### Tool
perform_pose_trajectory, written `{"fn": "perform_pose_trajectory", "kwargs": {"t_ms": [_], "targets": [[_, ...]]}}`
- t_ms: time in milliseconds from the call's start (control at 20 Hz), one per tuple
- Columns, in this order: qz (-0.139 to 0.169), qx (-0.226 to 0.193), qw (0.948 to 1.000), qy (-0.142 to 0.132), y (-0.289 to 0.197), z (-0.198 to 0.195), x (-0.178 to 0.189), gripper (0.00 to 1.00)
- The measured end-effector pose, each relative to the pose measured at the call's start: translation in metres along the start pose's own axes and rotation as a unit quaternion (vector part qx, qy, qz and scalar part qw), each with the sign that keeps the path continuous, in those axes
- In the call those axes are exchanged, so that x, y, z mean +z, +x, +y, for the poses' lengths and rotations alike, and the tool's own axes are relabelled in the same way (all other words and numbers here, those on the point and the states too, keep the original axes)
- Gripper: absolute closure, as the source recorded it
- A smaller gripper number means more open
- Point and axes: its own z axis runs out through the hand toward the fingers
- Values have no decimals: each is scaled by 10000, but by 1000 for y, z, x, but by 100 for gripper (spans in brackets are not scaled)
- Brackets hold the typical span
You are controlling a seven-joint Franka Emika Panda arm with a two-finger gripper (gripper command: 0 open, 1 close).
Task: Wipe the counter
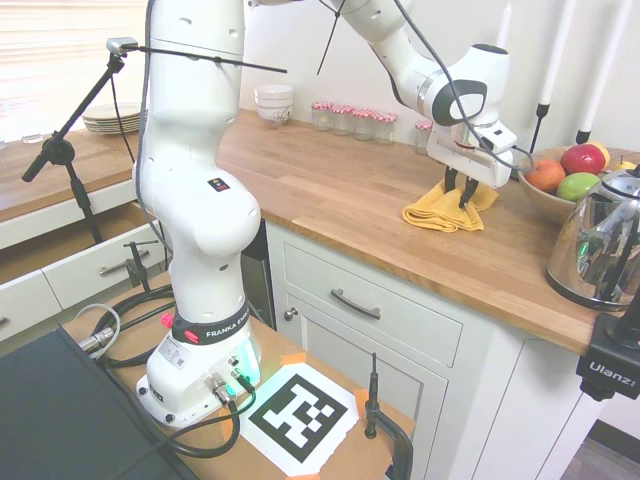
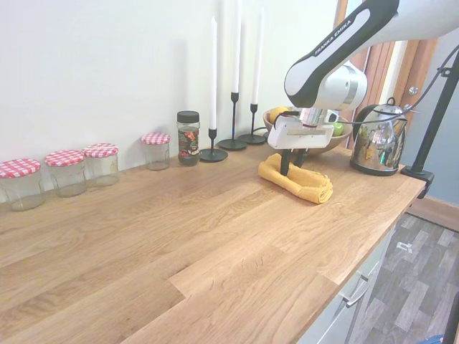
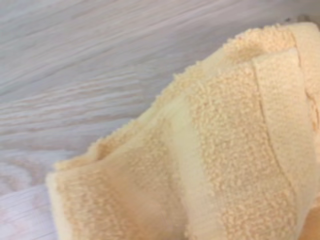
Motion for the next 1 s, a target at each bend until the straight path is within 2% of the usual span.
{"fn": "perform_pose_trajectory", "kwargs": {"t_ms": [650,1000], "targets": [[-10,-100,9999,12,-3,-4,0,100],[19,-419,9991,-81,-49,-39,2,100]]}}
